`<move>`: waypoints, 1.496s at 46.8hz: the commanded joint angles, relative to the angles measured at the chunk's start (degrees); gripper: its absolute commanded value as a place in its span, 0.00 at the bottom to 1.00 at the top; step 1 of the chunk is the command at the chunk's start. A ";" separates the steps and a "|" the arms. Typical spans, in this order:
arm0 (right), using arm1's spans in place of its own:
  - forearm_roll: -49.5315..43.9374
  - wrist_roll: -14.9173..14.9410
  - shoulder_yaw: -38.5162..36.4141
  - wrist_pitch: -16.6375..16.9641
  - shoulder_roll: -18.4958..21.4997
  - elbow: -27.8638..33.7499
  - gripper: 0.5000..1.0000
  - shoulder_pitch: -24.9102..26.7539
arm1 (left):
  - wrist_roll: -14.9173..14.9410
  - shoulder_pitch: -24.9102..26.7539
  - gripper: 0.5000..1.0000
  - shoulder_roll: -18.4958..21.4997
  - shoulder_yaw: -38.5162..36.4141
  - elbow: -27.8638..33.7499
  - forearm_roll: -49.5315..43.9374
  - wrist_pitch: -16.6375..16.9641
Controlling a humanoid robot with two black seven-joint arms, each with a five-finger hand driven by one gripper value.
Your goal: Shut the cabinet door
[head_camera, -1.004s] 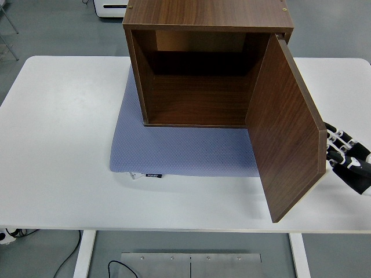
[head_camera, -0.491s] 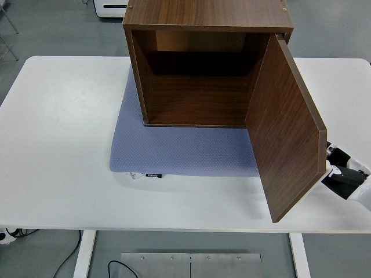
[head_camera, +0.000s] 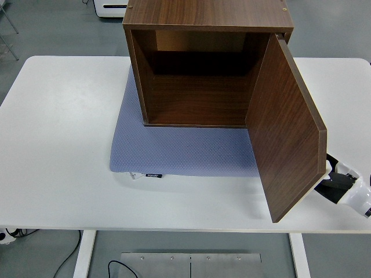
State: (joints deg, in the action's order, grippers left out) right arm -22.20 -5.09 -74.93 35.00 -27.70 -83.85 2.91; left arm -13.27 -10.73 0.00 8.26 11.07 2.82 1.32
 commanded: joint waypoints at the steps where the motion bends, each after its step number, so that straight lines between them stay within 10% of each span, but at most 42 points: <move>1: 0.05 -0.09 0.13 0.00 0.01 0.01 1.00 -0.45 | 0.00 0.00 1.00 0.00 0.00 0.00 -0.01 0.00; 70: -0.91 -2.90 5.76 0.00 6.95 -1.14 1.00 -5.28 | 0.00 0.09 1.00 0.00 0.00 0.00 -0.01 0.00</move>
State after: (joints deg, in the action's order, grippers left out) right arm -22.74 -8.00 -69.25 35.00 -21.03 -84.99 -2.08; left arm -13.27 -10.71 0.00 8.26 11.07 2.84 1.32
